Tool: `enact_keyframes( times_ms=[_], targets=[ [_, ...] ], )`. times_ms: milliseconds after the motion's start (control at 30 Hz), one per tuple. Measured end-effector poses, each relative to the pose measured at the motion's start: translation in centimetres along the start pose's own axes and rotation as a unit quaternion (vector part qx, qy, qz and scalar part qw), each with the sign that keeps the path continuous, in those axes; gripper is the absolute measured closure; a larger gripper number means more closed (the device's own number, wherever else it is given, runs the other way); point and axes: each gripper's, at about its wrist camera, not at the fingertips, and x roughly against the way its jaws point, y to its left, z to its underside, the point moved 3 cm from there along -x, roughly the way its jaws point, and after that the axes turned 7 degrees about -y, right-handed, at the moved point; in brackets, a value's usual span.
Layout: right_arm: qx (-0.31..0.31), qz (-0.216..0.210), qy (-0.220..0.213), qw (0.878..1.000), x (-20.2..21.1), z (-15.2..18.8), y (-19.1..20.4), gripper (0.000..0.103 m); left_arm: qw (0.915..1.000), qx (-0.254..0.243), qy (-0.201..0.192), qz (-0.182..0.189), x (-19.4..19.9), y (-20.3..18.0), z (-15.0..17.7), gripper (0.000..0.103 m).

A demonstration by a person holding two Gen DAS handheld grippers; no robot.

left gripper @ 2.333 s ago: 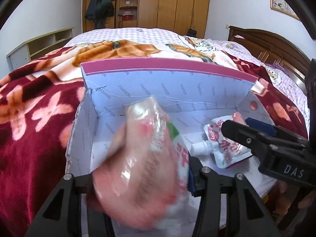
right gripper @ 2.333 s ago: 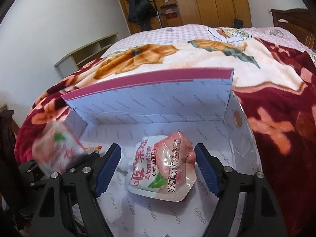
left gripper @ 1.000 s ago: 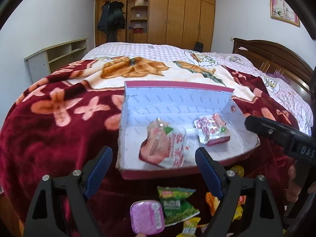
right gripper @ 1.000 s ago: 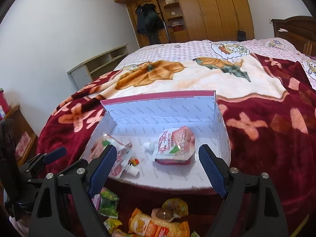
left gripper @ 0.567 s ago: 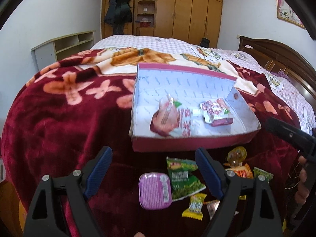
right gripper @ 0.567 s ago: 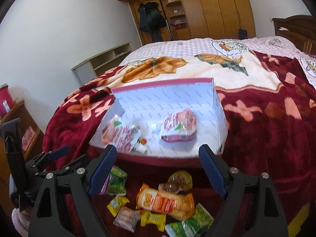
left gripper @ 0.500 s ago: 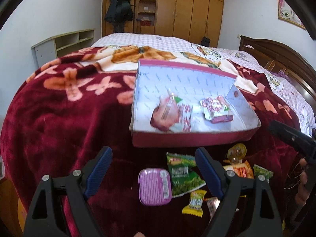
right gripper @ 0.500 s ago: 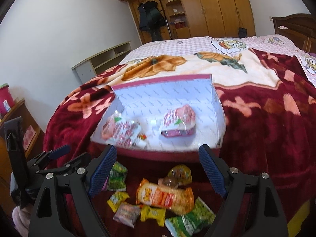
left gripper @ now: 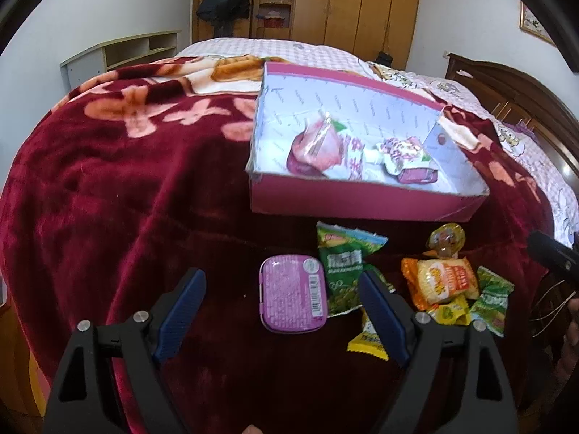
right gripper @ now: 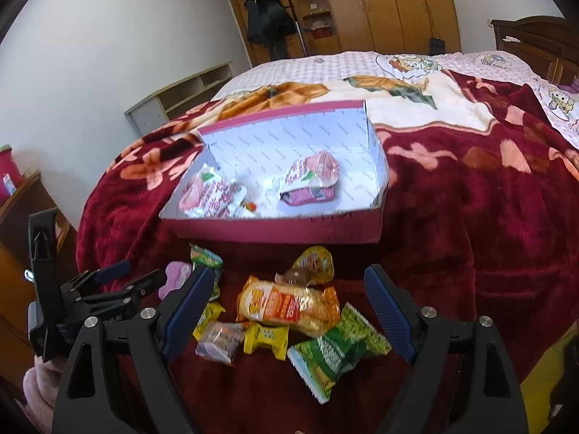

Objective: Organize snacks
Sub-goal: 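Withdraw both tools from the box back toward the snack pile, then grasp the purple tin with the left tool while the right tool grasps a green packet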

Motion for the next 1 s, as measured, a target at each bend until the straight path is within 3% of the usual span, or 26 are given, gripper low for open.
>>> enact_keyframes(
  times_ms=[500, 900, 1000],
  targets=[
    [-0.001, 0.021, 0.017, 1.0, 0.4, 3.0, -0.9, 0.016, 0.9992, -0.008, 0.023, -0.031, -3.0, 0.1, 2.2, 0.014],
    [0.016, 0.055, 0.019, 0.998, 0.2, 5.7, -1.6, 0.016, 0.9987, -0.023, -0.005, -0.045, -3.0, 0.0, 2.9, 0.016],
    [0.013, 0.06, 0.024, 0.998, -0.1, 6.2, -2.0, 0.016, 0.9986, -0.018, -0.009, -0.05, -2.9, 0.3, 3.1, 0.023]
  ],
)
